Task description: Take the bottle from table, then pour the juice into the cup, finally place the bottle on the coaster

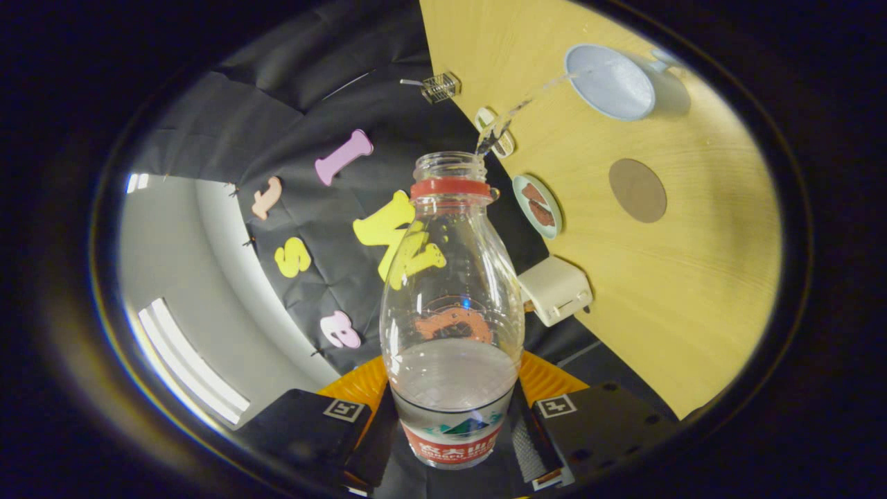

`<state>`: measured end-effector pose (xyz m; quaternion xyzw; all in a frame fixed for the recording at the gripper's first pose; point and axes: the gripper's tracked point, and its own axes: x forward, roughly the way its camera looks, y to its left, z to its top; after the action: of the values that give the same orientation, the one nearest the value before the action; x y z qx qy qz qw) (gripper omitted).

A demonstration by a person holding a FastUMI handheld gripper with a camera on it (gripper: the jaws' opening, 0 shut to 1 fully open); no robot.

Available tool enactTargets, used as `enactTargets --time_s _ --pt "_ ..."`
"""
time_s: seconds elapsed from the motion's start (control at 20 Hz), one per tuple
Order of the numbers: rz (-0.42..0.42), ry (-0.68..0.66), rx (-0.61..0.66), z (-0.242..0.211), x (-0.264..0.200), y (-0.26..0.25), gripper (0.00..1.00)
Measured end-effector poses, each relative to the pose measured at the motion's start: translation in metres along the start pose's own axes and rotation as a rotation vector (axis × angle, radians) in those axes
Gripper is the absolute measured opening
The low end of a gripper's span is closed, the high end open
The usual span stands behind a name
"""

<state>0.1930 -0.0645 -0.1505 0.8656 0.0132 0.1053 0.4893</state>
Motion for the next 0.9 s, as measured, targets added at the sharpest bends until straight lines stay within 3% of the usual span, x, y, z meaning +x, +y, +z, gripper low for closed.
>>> enactTargets --time_s 0.4,0.9 --pt "0.047 0.001 0.13 -0.001 0.008 0.005 0.75" --pt "0.148 -0.026 0.18 0.006 0.001 0.039 0.75"
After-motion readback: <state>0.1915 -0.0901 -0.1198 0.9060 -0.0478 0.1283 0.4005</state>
